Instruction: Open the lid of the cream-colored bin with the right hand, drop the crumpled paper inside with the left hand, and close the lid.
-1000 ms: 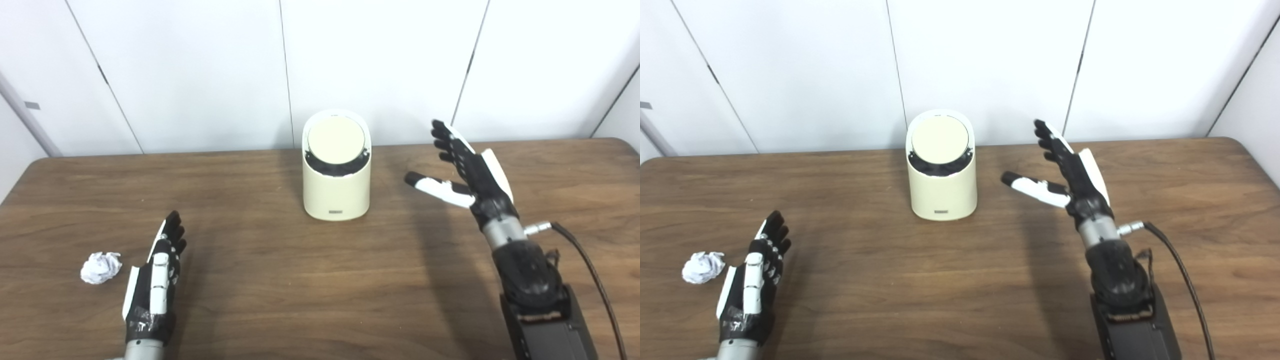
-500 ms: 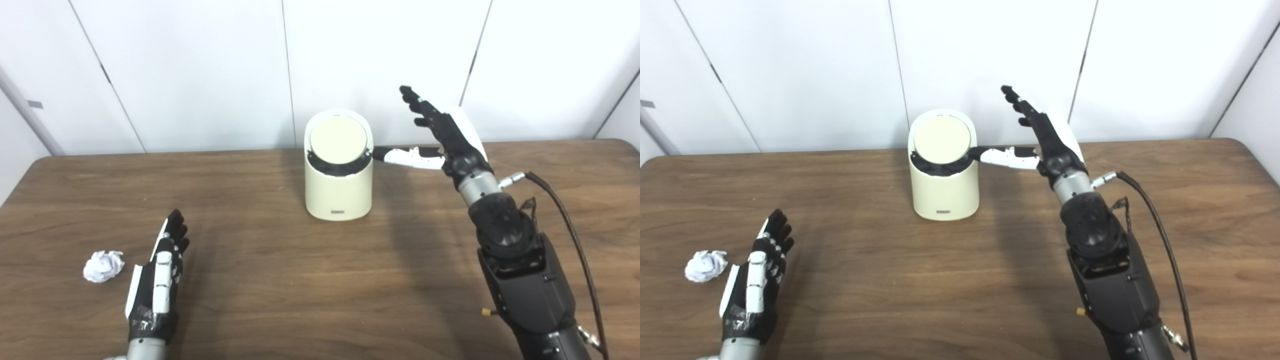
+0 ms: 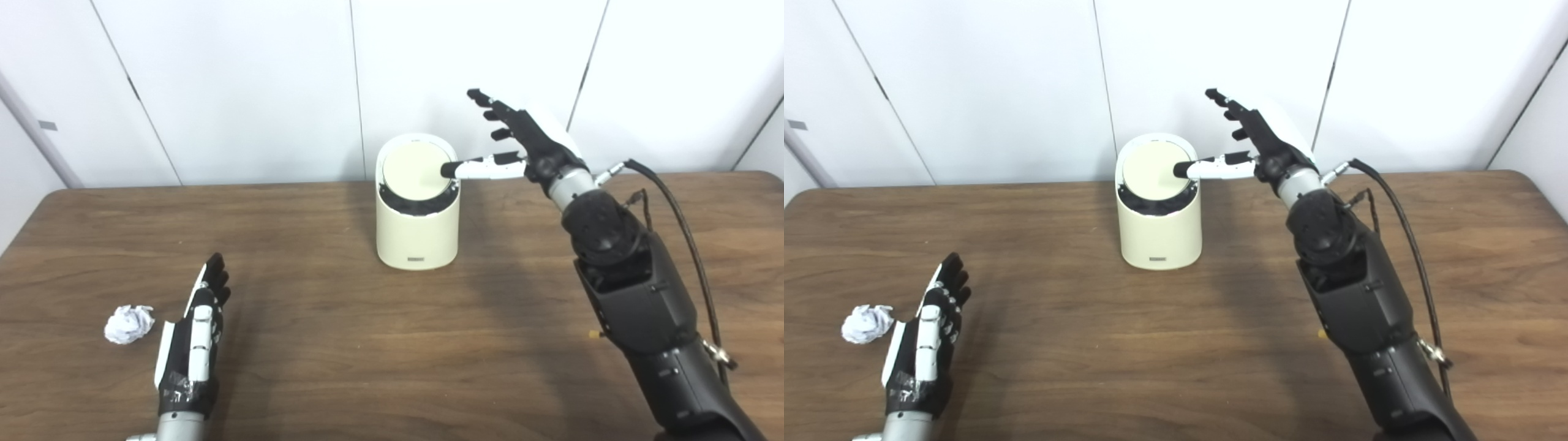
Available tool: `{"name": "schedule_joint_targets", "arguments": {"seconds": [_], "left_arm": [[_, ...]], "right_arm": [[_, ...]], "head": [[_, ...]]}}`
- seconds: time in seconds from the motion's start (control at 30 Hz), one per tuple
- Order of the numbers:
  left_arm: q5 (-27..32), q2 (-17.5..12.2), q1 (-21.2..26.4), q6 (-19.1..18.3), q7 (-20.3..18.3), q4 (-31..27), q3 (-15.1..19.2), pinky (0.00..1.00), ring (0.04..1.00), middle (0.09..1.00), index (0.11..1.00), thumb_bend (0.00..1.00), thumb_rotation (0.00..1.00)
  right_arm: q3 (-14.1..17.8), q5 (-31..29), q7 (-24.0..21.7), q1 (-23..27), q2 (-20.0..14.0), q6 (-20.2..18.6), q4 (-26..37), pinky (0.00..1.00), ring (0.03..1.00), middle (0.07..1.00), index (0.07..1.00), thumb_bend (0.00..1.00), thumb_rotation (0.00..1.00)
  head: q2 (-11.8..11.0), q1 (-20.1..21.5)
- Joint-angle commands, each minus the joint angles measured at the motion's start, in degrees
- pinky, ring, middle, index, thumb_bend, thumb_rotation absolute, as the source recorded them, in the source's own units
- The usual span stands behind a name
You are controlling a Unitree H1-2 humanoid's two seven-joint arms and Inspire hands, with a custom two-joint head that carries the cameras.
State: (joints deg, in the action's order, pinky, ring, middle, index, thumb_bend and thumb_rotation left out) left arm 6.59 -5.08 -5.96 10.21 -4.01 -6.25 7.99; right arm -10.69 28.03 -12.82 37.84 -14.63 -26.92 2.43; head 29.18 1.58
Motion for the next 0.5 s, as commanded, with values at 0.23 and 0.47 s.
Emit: {"name": "schedule_joint_targets", "arguments": {"seconds": [0.23,0.47], "left_arm": [[0.20,1.11,-0.22,2.05,0.49,3.38,-0.43,1.00,0.998,0.998,0.983,0.42,0.96],[0.69,1.53,-0.10,2.06,0.55,3.55,-0.35,1.00,0.992,0.992,0.977,0.42,0.94]], "right_arm": [[-2.13,5.27,-3.91,8.10,-1.06,0.03,-1.80,0.83,0.933,0.949,0.920,0.91,0.40],[-4.96,10.94,-8.67,12.07,-1.35,0.02,-5.21,0.79,0.912,0.941,0.935,0.94,0.43]], "head": [[0.34,0.19],[0.44,0.15]]}}
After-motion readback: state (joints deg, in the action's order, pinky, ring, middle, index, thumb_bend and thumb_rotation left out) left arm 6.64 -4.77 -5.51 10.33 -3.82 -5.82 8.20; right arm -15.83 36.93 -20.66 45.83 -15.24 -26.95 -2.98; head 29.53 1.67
